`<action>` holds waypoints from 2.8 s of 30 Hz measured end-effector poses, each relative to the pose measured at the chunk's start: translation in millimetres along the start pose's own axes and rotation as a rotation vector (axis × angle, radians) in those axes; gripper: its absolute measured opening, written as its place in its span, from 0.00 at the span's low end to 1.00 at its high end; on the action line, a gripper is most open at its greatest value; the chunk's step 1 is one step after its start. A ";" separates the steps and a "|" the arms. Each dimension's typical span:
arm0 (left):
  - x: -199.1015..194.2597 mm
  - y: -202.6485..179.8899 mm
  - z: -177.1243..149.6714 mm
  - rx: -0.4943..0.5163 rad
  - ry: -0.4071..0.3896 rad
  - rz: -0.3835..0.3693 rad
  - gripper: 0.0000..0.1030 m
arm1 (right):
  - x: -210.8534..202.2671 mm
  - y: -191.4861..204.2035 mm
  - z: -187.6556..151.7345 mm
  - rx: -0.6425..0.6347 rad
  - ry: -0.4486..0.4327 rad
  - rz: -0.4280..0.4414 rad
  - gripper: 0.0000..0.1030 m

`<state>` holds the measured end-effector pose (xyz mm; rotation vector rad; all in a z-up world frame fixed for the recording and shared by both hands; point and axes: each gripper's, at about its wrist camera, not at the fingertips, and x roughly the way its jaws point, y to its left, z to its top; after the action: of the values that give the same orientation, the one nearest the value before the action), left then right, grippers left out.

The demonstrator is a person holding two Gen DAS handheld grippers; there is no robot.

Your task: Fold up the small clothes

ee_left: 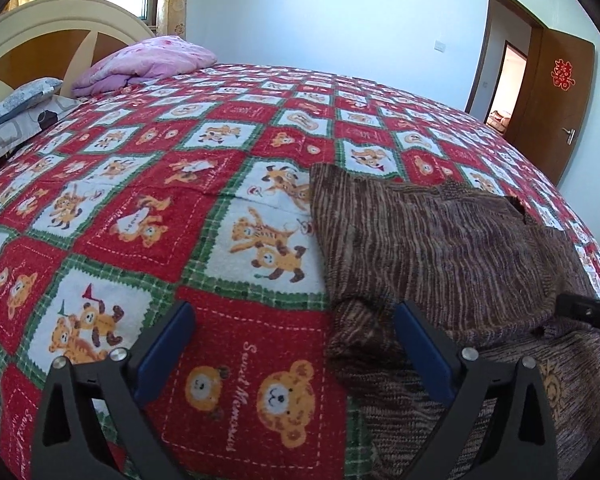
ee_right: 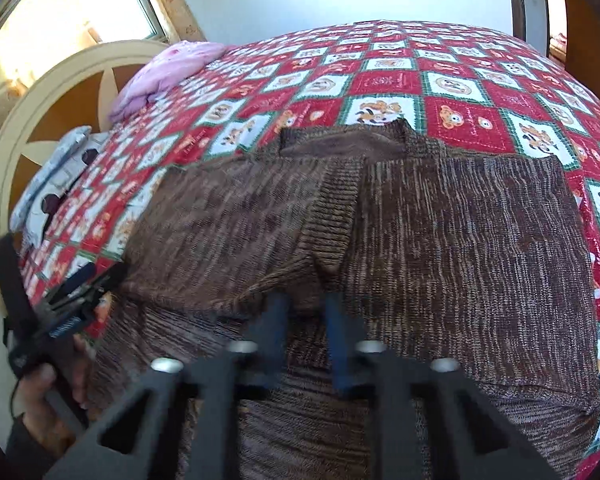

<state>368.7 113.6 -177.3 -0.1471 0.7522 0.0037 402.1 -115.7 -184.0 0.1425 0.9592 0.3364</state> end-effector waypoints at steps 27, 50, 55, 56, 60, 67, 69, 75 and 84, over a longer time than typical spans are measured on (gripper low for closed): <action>2.9 -2.7 -1.1 0.019 0.017 0.031 1.00 | -53.7 23.0 -14.1 -0.142 -0.155 -0.108 0.53; 2.6 -11.6 -2.5 0.080 0.017 0.089 1.00 | -5.2 28.9 -33.4 -0.185 -0.086 -0.135 0.22; 0.7 -16.8 -3.4 0.108 0.008 0.120 1.00 | -6.2 20.7 -32.9 -0.145 -0.086 -0.088 0.22; 0.4 -17.3 -3.5 0.111 0.007 0.124 1.00 | -6.1 20.1 -32.8 -0.141 -0.085 -0.083 0.22; -0.7 -19.4 -4.3 0.121 0.003 0.140 1.00 | -6.5 21.1 -34.7 -0.145 -0.088 -0.085 0.22; 0.7 -17.9 -4.3 0.118 0.011 0.138 1.00 | -28.4 -7.1 -35.1 -0.024 -0.143 0.052 0.23; 0.4 -18.1 -4.4 0.118 0.009 0.138 1.00 | -34.6 -16.8 -37.3 0.008 -0.164 0.032 0.23; 0.6 -18.6 -4.9 0.113 0.007 0.136 1.00 | -30.7 -14.9 -30.7 0.016 -0.146 0.086 0.23; 0.1 -15.8 -4.6 0.097 0.005 0.127 1.00 | -22.5 9.3 -40.5 -0.075 -0.080 0.032 0.03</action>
<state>366.6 97.4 -178.6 -0.0066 0.7640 0.0878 354.9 -115.9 -187.1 0.1023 0.8650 0.3928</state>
